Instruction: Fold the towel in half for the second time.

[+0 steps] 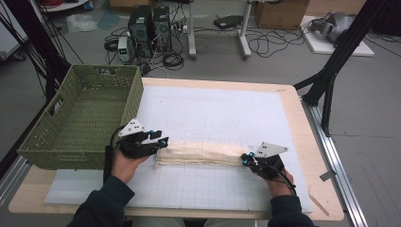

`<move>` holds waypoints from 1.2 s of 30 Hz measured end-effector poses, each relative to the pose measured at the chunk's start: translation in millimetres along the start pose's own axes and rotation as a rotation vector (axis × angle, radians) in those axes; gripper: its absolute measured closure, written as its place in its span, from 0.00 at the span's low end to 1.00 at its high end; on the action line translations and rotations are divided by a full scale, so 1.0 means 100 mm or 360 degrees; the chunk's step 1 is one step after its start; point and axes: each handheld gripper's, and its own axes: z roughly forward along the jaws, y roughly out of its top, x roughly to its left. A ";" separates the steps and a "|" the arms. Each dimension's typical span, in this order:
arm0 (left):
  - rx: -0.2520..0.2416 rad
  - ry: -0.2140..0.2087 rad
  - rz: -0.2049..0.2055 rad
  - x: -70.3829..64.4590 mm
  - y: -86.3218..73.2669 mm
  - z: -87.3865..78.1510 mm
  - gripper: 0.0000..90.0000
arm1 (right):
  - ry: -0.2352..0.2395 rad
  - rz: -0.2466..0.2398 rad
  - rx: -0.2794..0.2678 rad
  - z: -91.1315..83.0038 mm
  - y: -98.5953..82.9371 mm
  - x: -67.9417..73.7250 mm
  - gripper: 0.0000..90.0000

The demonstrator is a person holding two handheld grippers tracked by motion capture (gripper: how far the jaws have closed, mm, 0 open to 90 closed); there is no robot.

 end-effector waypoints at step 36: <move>0.0360 -0.0002 0.0067 -0.16 -0.33 0.39 0.80 | -0.0096 0.0184 -0.0040 0.44 0.52 0.26 0.69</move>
